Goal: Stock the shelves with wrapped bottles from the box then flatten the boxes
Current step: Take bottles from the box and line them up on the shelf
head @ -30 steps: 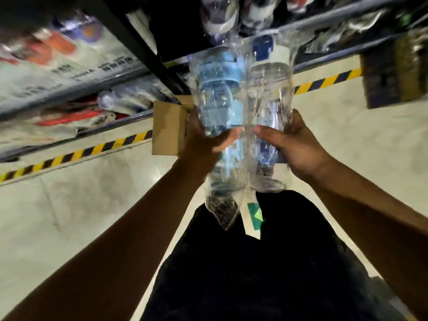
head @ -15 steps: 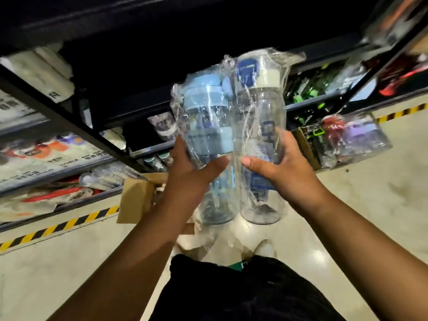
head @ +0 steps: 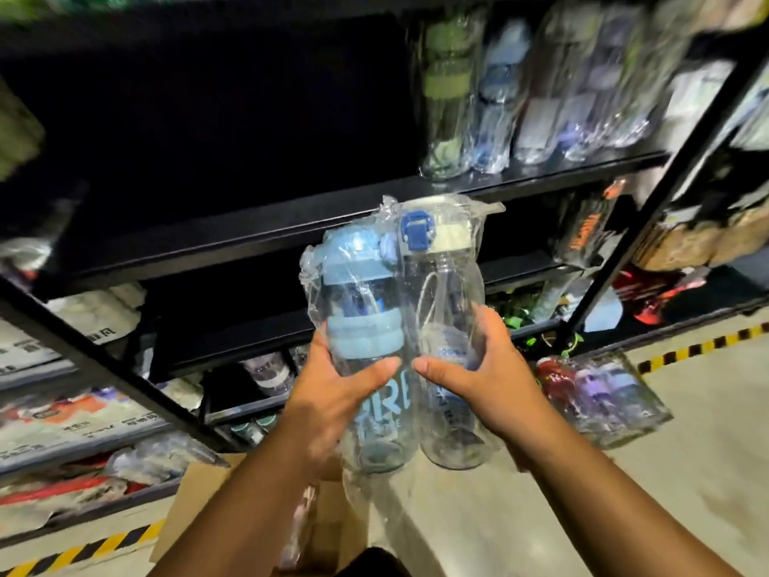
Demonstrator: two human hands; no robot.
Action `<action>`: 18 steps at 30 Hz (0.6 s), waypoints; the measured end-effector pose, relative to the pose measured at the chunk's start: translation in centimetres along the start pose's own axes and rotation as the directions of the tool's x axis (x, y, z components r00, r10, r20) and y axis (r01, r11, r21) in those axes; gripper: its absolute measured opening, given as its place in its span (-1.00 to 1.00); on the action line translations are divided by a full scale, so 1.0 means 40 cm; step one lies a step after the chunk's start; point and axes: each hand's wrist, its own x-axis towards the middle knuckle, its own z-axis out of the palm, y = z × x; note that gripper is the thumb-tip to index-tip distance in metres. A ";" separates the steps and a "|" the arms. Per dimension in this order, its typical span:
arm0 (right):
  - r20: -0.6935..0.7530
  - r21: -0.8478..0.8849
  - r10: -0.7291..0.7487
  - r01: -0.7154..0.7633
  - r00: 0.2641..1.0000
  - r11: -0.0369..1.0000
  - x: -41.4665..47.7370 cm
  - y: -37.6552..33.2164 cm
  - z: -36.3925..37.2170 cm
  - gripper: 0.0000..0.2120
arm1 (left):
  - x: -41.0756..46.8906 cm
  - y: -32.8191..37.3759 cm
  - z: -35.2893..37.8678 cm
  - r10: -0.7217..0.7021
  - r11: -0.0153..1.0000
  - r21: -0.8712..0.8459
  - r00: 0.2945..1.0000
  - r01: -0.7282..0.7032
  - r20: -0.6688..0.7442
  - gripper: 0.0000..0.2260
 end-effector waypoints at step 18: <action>-0.174 -0.085 -0.189 0.177 0.966 0.981 0.651 -0.157 0.049 -0.09 | 0.589 0.274 -0.085 0.237 0.968 0.112 0.967 -0.225 -0.099 -0.38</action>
